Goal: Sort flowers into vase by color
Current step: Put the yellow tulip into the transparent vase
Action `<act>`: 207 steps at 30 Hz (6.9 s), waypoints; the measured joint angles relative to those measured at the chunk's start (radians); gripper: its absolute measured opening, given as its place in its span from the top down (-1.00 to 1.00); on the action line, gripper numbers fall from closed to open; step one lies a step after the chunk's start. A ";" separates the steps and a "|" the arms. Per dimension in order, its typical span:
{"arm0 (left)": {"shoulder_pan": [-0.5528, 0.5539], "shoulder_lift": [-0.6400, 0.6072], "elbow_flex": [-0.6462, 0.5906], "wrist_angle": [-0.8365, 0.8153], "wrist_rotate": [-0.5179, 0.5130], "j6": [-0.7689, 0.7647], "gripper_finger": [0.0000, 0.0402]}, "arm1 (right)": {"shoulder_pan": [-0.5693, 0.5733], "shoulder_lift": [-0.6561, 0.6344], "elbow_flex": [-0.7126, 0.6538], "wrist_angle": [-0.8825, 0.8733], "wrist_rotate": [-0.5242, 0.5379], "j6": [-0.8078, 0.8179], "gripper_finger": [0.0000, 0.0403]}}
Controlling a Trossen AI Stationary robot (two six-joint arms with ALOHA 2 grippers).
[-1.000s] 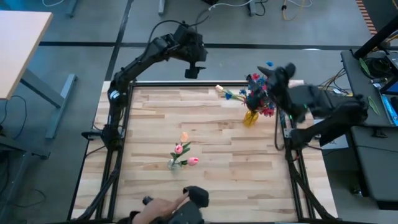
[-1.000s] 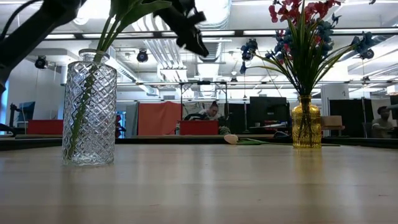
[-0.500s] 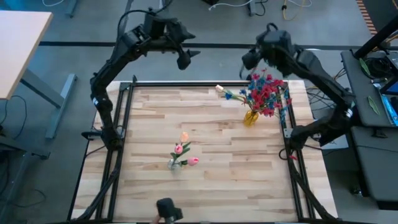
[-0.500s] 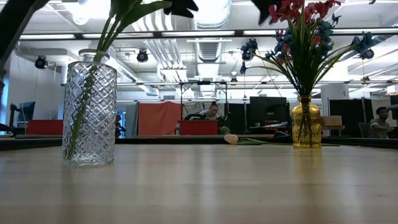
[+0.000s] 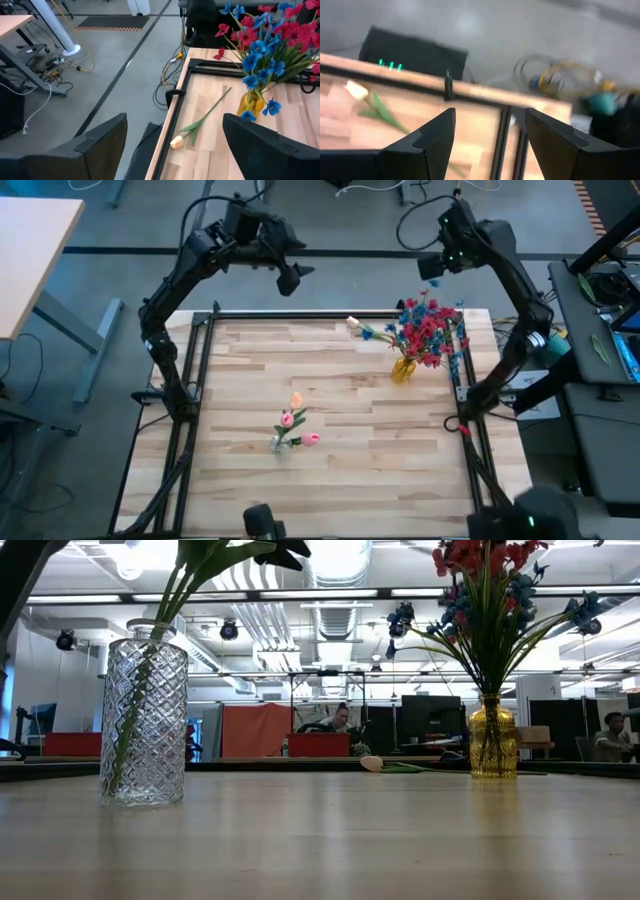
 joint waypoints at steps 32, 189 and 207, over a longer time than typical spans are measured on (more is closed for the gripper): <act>0.000 0.002 -0.005 -0.051 0.000 -0.003 -0.54 | -0.169 0.159 -0.356 0.222 -0.298 -0.074 0.37; -0.699 -0.219 -0.267 0.163 -0.571 -0.145 -0.54 | 0.905 -0.397 0.012 0.877 -0.460 -0.574 0.93; -1.011 -0.336 -0.823 1.179 -0.557 0.049 -0.54 | 1.291 -0.320 -0.271 1.119 -0.474 -0.373 0.94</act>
